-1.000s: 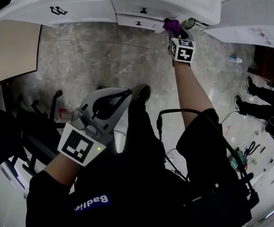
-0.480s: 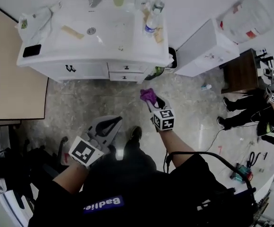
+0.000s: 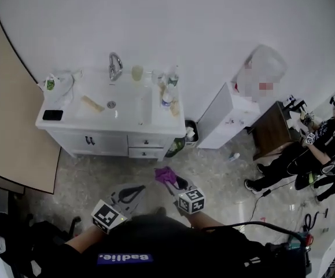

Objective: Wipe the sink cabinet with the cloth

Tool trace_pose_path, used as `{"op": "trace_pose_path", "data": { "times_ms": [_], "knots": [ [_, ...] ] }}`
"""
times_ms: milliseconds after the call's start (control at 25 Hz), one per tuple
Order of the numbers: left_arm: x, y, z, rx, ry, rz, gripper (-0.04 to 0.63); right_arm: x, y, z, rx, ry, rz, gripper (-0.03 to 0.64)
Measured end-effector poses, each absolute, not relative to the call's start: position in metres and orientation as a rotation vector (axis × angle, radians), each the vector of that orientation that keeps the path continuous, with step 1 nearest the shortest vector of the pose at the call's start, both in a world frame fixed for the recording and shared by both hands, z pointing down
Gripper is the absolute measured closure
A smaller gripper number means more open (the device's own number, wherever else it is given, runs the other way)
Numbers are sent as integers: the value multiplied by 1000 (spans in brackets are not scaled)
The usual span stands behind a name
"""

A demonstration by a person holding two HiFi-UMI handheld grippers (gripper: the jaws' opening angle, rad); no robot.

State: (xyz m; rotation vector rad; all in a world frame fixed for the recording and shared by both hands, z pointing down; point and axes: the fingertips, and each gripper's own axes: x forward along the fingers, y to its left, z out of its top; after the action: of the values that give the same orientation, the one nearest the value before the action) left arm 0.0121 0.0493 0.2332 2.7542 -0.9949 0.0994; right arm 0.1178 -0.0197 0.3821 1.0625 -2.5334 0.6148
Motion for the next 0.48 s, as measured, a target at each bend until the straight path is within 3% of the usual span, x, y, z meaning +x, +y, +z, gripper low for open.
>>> {"op": "trace_pose_path", "data": {
  "times_ms": [480],
  "knots": [
    [7,29,164,2754,-1024,-31,594,105,-20,250,945,-2784,455,457]
  ]
}}
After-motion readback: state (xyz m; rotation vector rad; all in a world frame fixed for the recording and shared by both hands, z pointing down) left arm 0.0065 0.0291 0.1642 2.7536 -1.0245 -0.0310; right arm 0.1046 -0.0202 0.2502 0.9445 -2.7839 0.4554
